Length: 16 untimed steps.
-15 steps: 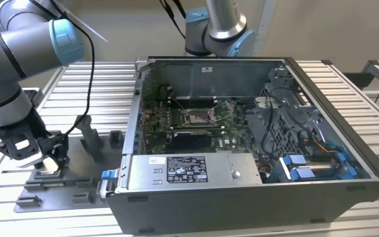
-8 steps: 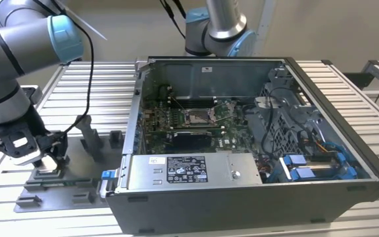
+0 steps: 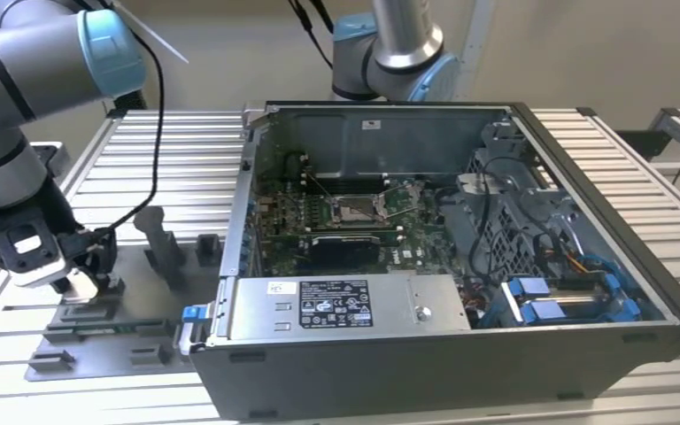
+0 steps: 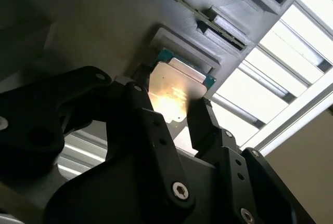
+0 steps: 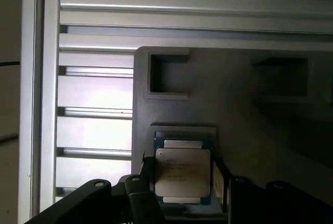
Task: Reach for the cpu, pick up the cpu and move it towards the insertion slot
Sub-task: 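Pick up the cpu and move it towards the insertion slot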
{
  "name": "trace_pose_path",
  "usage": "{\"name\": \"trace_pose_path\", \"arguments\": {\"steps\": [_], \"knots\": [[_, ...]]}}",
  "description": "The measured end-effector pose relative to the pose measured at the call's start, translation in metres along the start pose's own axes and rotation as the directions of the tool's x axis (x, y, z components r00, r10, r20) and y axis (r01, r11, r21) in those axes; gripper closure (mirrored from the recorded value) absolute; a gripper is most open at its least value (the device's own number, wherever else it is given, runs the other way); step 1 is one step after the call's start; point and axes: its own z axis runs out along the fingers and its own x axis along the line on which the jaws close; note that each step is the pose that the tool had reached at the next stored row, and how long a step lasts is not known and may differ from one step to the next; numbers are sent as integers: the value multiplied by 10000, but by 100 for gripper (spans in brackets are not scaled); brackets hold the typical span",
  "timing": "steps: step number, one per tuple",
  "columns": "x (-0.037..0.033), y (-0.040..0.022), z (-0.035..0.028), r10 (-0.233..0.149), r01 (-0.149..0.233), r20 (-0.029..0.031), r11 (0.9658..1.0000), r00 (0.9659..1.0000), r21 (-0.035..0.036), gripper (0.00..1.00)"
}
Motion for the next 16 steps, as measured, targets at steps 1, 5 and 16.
{"name": "trace_pose_path", "arguments": {"steps": [1,5,16], "knots": [[0,1,-24,0,0,-1,10000,10000,-1,100],[0,7,-179,0,0,-8,10000,10000,-1,100],[1,27,-677,3,-3,-13,10000,10000,-1,100]]}}
